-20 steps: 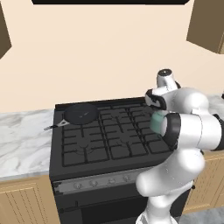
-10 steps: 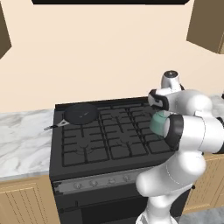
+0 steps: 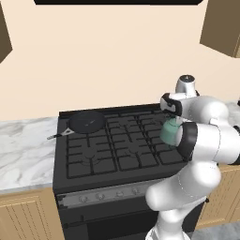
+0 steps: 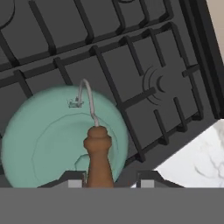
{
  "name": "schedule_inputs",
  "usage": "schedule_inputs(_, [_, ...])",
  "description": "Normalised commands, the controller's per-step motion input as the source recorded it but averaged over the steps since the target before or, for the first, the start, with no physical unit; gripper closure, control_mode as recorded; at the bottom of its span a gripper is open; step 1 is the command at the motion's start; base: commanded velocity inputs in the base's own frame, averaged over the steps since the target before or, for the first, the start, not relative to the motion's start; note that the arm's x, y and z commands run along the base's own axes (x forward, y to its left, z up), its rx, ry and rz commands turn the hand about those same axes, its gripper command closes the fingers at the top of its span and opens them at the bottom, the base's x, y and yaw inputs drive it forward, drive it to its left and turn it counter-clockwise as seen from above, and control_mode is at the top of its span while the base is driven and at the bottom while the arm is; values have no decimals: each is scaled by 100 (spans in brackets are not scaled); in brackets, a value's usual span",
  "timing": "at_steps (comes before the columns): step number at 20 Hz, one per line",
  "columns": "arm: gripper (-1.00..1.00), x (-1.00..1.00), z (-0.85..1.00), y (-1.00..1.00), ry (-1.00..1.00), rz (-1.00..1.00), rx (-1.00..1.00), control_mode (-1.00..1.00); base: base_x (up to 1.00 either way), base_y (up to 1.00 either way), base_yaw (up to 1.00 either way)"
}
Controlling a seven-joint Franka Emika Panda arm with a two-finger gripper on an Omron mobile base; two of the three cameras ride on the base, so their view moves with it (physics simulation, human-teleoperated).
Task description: Pick the kettle from the counter and place it on a stove burner. Then turn the burner on.
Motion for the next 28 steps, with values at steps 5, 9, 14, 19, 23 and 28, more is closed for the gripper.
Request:
schedule_inputs(5, [-100, 0, 43, 6, -1, -4, 0, -100, 0, 0, 0])
schedule_inputs(9, [-100, -16, 99, 4, -1, -6, 0, -100, 0, 0, 0])
schedule_inputs(14, [-100, -95, 28, -1, -10, -2, 0, -100, 0, 0, 0])
schedule_inputs(19, [-100, -100, -22, -4, -28, -1, 3, -100, 0, 0, 0])
schedule_inputs(23, [-100, -100, -29, 0, -29, -1, 4, -100, 0, 0, 0])
schedule_inputs(28, [-100, -100, -28, -1, -29, -2, 9, -100, 0, 0, 0])
